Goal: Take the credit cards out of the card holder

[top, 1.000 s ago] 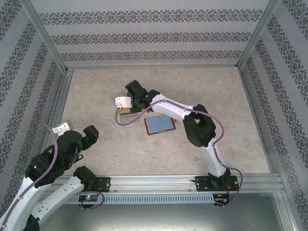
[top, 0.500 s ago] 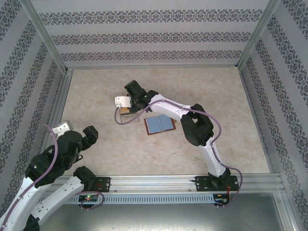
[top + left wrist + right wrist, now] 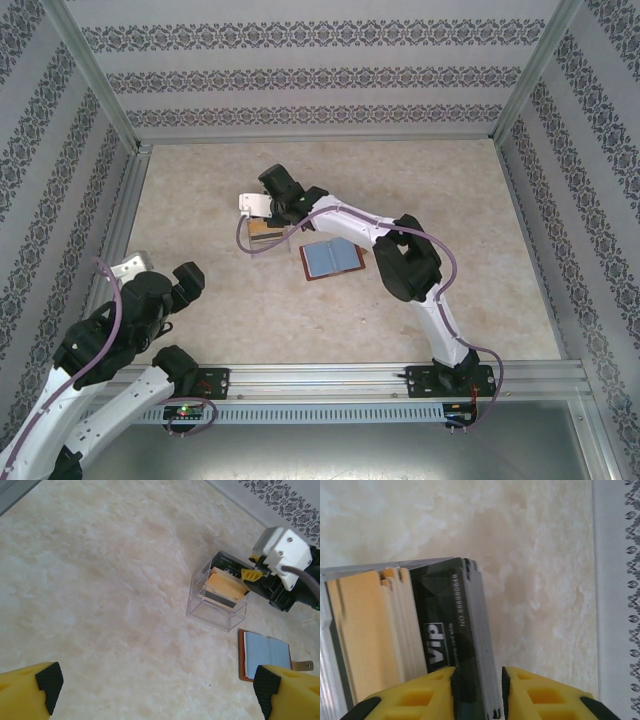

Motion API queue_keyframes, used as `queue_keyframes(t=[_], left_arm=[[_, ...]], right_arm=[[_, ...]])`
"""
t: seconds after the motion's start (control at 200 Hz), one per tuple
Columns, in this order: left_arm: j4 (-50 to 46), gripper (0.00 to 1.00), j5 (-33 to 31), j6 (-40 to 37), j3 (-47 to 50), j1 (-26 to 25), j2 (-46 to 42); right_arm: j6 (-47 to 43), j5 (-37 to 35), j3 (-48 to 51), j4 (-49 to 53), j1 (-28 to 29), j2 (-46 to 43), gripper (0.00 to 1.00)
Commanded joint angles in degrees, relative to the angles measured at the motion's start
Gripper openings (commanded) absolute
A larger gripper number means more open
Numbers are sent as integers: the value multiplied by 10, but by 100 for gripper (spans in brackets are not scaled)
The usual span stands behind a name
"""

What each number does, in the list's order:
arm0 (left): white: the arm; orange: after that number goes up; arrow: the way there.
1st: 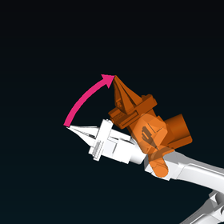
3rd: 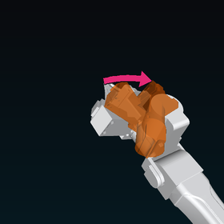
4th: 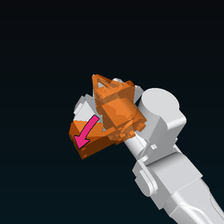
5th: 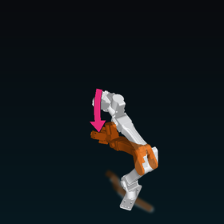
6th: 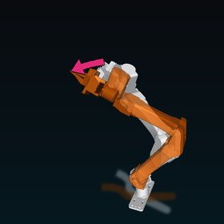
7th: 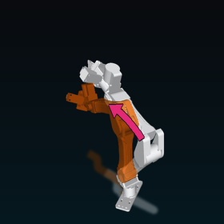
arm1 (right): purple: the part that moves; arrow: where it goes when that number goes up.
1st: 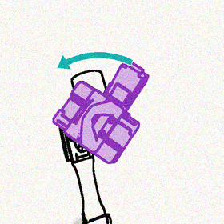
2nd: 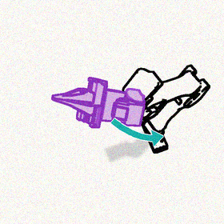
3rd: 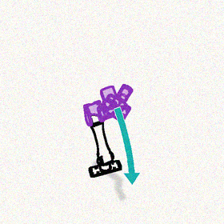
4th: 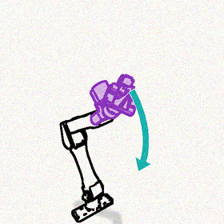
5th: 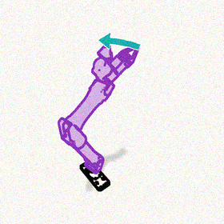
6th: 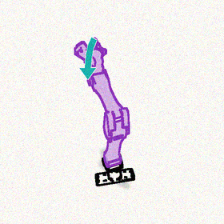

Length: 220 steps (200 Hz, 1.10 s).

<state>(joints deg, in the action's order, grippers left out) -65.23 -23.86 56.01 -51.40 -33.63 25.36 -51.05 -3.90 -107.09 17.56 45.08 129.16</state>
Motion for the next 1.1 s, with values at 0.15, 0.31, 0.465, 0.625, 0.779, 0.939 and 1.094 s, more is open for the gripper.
queue_keyframes(t=[0.15, 0.31, 0.465, 0.625, 0.779, 0.939, 1.094], left_arm=[[21, 100, -6, -16, 11, 5, 8], [52, 100, -3, -46, 14, 5, 47], [98, 100, -9, -83, 16, 5, 111], [155, 100, -47, -101, 28, 7, 183], [216, 99, -79, -151, 43, 21, 253], [285, 99, -136, -197, 60, 45, 322], [403, 99, -217, -230, 117, 85, 368]], right_arm=[[92, 8, -4, -3, -13, -47, 37], [175, 10, 56, -26, -23, -119, 50], [272, 5, 130, -31, -36, -205, 69], [380, -6, 236, -49, -62, -315, 98], [473, -45, 368, -78, -103, -446, 98], [552, -80, 506, -97, -174, -587, 98], [589, -92, 635, -108, -253, -703, 98]])
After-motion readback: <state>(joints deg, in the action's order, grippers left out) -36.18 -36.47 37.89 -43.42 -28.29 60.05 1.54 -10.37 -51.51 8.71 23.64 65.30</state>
